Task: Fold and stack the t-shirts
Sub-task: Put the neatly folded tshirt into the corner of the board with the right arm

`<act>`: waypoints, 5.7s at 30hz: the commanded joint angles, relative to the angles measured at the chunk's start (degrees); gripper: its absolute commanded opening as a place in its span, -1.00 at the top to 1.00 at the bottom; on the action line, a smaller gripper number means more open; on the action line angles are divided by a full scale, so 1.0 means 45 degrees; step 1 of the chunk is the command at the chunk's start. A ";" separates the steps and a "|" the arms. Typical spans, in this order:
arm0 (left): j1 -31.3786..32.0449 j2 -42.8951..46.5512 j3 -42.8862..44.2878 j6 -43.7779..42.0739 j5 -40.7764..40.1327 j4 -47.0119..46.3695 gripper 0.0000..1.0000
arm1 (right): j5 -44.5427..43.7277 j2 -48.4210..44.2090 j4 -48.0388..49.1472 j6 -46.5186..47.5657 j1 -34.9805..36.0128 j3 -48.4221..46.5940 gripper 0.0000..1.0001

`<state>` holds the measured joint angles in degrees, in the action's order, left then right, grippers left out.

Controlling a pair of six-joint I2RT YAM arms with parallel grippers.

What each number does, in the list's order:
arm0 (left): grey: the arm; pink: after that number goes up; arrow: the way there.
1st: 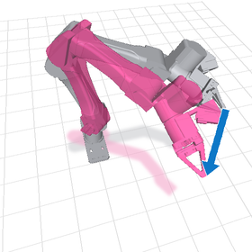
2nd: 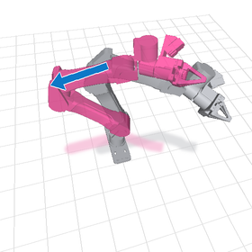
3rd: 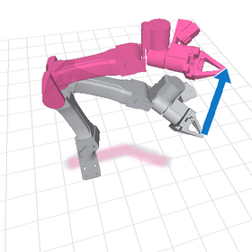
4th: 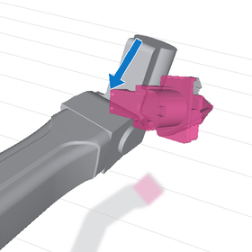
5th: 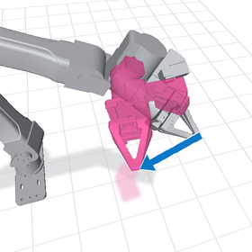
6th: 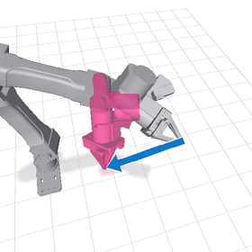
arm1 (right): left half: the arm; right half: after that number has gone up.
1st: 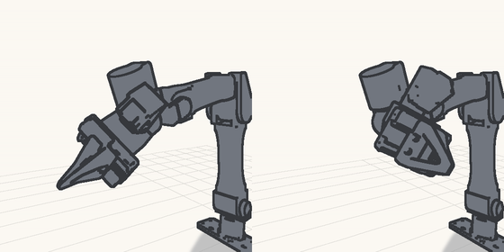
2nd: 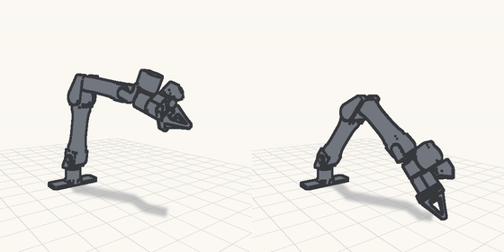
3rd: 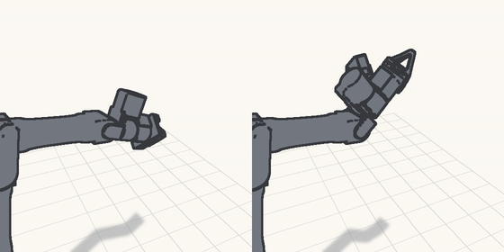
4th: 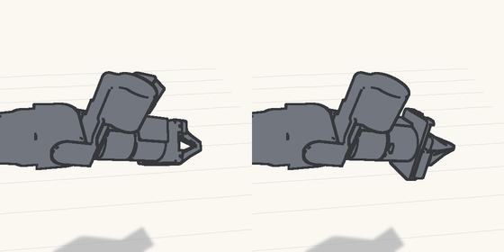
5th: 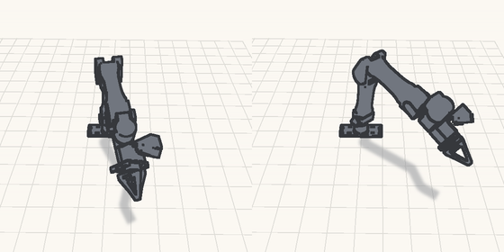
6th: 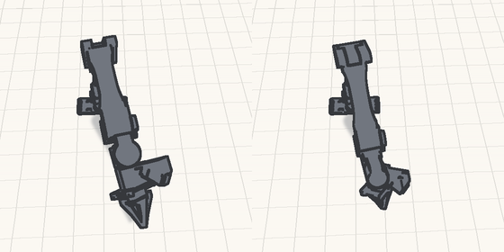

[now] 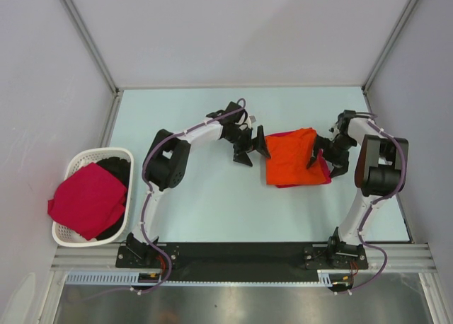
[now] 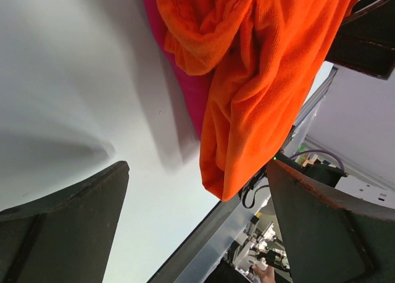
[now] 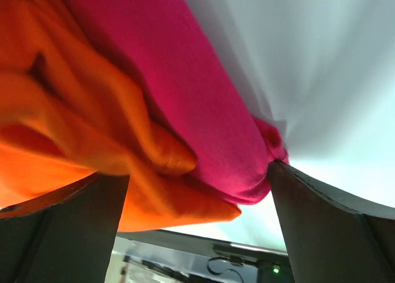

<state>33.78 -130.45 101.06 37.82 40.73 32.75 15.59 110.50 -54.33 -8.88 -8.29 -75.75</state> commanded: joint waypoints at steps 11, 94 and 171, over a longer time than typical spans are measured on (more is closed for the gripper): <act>0.0091 -0.0929 0.1565 -0.0047 -0.0438 0.0436 -0.84 | 0.0891 0.1597 0.0627 0.0295 0.0574 0.0036 1.00; -0.0455 0.4358 0.1703 -0.2407 -0.3423 0.1276 -0.99 | 0.1280 0.3615 0.0567 -0.1756 -0.4116 -1.3603 -0.80; -0.5279 1.2680 -0.4874 -0.4012 -0.8801 0.3758 -0.99 | 0.3781 0.2769 0.1291 -0.1873 0.9871 -0.7269 -0.99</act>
<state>13.45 -74.35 83.61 16.82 -3.73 48.95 30.04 122.08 -47.55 -16.91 35.53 -106.28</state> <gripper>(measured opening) 0.996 0.995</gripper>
